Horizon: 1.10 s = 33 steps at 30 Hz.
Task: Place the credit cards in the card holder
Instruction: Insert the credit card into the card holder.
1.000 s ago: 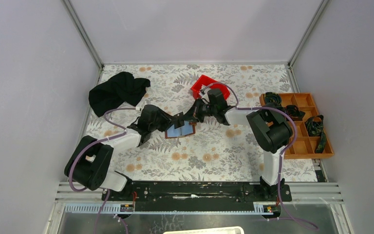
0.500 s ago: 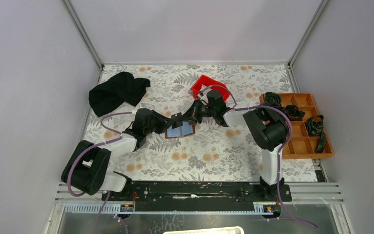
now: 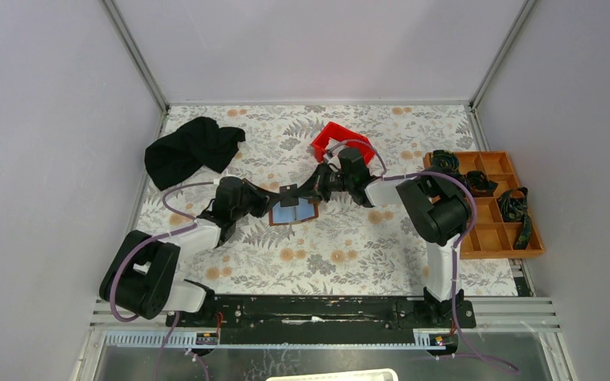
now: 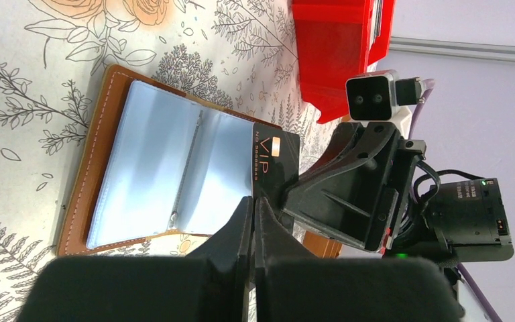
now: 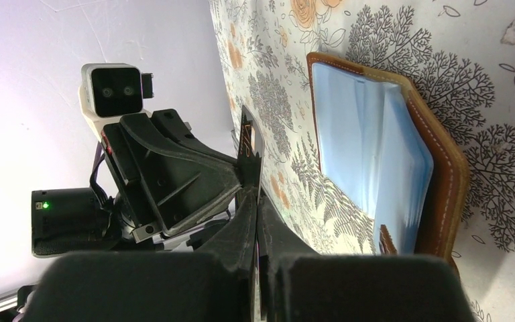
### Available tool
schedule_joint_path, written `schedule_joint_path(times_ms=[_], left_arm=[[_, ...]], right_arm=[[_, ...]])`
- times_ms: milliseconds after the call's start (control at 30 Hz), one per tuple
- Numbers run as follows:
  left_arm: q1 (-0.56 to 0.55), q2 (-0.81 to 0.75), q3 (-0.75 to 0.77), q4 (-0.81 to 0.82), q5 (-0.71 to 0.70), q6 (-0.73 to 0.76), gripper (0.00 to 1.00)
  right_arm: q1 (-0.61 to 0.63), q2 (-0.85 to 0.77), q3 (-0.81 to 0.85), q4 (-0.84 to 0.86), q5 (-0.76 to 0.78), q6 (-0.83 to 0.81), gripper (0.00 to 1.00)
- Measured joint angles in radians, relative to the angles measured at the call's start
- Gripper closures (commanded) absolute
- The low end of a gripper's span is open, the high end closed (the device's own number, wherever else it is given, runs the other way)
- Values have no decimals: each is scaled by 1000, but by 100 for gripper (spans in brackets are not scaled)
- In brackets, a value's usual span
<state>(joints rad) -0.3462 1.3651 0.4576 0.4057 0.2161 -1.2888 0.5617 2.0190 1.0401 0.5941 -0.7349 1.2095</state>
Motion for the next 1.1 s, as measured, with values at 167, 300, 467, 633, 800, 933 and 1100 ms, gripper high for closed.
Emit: schedule_joint_path(times_ms=[167,300,467,633,800,933,1100], left_arm=[[0,-6,-8,3,5,12,100],[0,-20,-8,6,5,32,100],[0,-37,-12,4,1,60,100],[0,-35,-29,1,-11,81,100],[0,-14,-62,11,-15,87,100],[0,13,-84,35,-14,85,100],[-2,44,-90,87,-14,77,100]], right_arm=[[0,0,-5,3,-8,4,84],[1,0,-7,-9,-11,-2,71],[10,0,-8,-29,-15,-21,66],[10,-2,-17,-61,-7,-57,64],[6,-25,-37,-121,22,-107,63],[0,-43,-51,-165,47,-140,64],[-2,-66,-52,-245,92,-196,69]])
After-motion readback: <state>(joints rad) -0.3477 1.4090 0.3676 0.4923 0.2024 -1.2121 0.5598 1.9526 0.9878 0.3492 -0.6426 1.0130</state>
